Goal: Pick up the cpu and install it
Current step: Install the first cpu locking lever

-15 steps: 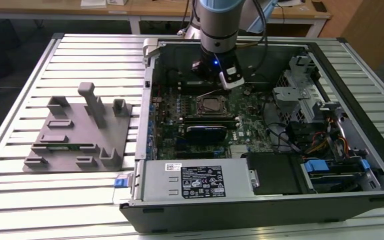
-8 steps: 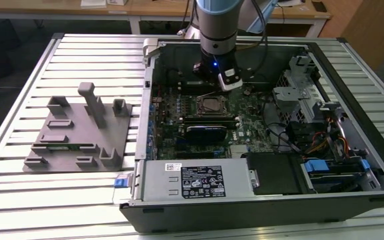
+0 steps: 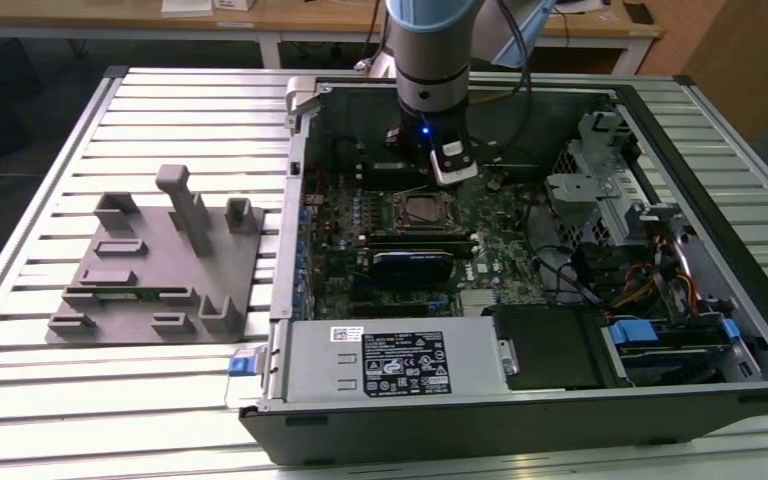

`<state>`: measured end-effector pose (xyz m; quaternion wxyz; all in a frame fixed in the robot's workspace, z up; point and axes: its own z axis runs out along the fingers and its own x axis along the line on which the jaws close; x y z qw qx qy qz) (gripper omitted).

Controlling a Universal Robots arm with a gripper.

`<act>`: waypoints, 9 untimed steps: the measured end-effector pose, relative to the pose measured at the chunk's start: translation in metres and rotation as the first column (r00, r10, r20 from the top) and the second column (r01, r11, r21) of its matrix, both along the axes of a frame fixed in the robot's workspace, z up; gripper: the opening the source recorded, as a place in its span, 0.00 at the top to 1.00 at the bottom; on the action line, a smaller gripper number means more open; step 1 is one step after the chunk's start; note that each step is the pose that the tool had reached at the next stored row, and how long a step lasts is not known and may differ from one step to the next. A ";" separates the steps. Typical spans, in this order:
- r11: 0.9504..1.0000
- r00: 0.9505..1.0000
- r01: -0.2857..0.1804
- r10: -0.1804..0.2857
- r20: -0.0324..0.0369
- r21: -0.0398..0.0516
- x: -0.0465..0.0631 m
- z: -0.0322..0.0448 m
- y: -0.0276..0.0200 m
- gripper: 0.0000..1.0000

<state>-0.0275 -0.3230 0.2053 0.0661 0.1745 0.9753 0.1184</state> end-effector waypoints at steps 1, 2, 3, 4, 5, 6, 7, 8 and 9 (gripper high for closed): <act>1.000 1.000 0.006 -0.006 0.000 0.000 -0.001 -0.0002 0.0000 0.89; 1.000 1.000 0.011 -0.011 0.000 0.000 -0.004 -0.0005 0.0000 0.89; 1.000 1.000 0.014 -0.014 0.000 0.000 -0.005 -0.0008 0.0002 0.89; 1.000 1.000 0.015 -0.015 0.000 0.000 -0.005 -0.0011 0.0004 0.89; 1.000 1.000 0.017 -0.017 0.001 0.000 -0.005 -0.0015 0.0004 0.89; 1.000 1.000 0.018 -0.018 0.002 -0.001 -0.006 -0.0019 0.0005 0.89; 1.000 1.000 0.020 -0.020 0.003 -0.002 -0.006 -0.0023 0.0005 0.89; 1.000 1.000 0.022 -0.022 0.005 -0.005 -0.006 -0.0029 0.0006 0.89; 1.000 1.000 0.024 -0.024 0.007 -0.009 -0.007 -0.0035 0.0007 0.89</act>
